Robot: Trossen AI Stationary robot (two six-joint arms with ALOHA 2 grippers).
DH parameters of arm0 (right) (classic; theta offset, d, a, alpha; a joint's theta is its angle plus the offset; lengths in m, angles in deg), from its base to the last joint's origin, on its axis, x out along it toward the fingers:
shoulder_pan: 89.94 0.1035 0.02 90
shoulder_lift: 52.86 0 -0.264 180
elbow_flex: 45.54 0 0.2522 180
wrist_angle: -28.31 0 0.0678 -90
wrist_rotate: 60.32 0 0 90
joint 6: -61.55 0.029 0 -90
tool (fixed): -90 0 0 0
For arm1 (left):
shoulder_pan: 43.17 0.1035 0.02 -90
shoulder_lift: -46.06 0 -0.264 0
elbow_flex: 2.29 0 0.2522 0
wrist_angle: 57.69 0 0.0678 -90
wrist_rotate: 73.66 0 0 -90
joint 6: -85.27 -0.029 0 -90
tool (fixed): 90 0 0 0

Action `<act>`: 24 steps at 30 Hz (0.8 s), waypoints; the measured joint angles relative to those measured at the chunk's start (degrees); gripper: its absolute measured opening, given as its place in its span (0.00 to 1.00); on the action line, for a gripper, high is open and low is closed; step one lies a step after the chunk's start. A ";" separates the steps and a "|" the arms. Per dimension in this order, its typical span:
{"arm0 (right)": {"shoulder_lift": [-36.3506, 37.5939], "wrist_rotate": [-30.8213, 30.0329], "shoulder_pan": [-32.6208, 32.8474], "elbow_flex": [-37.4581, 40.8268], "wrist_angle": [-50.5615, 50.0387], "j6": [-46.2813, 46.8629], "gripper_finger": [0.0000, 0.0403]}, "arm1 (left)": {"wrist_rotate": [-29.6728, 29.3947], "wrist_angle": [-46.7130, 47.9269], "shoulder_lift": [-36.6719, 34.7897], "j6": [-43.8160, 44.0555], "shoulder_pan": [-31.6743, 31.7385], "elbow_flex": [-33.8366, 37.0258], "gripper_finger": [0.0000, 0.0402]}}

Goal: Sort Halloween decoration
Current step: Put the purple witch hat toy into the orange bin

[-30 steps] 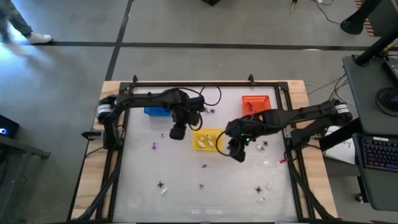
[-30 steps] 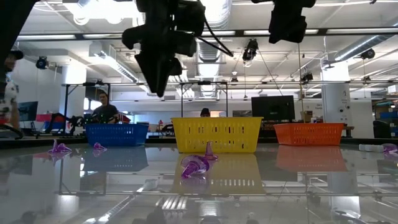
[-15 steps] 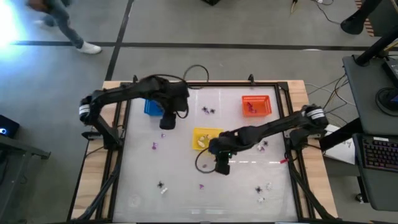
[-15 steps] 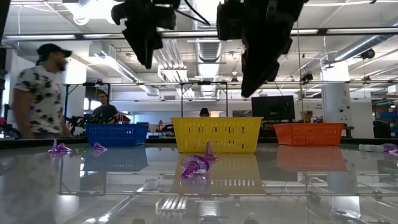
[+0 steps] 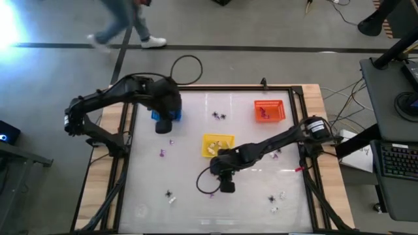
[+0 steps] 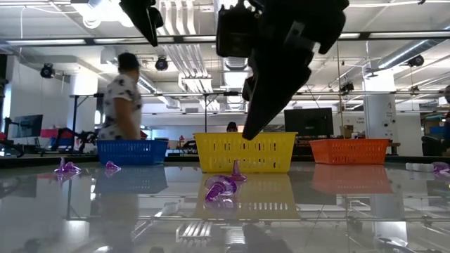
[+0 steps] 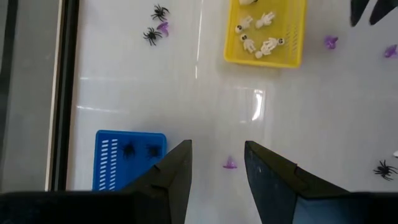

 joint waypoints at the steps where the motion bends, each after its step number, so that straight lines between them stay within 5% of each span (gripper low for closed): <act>1: -0.58 -0.02 -0.05 -0.24 0.67 -0.01 0.24 | 0.00 -0.06 -0.41 0.06 0.00 0.26 0.32; 11: -3.67 -5.74 -0.40 -0.25 2.95 -1.02 0.24 | 0.04 -0.27 -1.52 0.13 0.02 1.80 0.32; 24: -5.82 -4.01 -1.18 -0.21 2.98 0.95 0.24 | 0.07 -0.32 -0.87 -0.16 0.02 1.80 0.32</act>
